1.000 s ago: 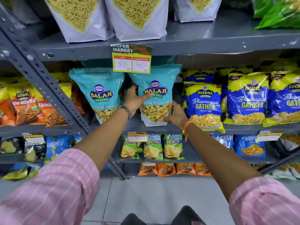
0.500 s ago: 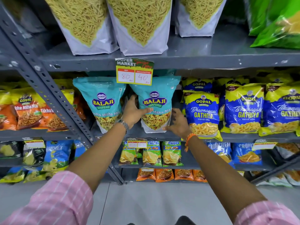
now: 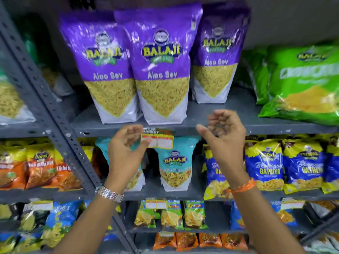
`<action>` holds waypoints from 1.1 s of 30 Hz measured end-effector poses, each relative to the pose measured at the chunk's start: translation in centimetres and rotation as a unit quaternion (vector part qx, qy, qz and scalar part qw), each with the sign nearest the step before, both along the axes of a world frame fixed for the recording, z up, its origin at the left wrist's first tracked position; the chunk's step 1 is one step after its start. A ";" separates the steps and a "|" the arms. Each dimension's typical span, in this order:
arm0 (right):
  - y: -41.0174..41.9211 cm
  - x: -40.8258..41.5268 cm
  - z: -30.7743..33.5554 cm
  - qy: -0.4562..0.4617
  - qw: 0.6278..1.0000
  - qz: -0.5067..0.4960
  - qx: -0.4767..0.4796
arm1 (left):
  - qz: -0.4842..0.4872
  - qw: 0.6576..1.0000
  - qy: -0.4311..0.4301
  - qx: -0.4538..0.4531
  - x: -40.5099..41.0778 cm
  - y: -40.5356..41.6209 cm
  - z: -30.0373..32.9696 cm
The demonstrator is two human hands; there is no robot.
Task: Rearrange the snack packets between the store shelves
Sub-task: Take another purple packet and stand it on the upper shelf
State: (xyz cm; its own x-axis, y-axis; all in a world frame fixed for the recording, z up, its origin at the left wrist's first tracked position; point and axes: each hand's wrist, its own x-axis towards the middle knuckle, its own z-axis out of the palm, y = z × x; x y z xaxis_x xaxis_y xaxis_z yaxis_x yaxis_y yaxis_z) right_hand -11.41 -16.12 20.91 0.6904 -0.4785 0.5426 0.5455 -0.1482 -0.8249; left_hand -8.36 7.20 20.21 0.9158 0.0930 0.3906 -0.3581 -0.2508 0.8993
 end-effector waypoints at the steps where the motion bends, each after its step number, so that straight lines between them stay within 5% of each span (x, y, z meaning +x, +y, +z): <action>1: 0.0 0.9 1.4 0.002 1.000 0.020 -0.010 | 0.009 1.000 -0.019 -0.006 0.7 0.1 1.2; 8: -0.9 8.5 5.2 0.137 0.970 0.163 -0.115 | -0.029 0.999 -0.013 0.019 5.4 -1.5 5.0; 17: -1.1 11.8 5.1 0.147 0.938 0.283 -0.135 | -0.026 0.994 -0.021 0.103 9.0 -1.2 2.5; 33: -8.7 8.2 7.4 0.157 0.952 0.228 -0.131 | -0.101 0.987 -0.063 0.111 8.2 -8.1 5.5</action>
State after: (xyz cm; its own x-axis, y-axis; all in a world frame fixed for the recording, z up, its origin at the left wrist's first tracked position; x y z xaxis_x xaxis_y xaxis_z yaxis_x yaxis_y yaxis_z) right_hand -3.21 -24.86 28.30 0.9419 0.0323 0.3343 0.3346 -0.1780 -0.9254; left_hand -0.14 -0.93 25.75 0.8501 -0.1880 0.4920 -0.5260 -0.3492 0.7755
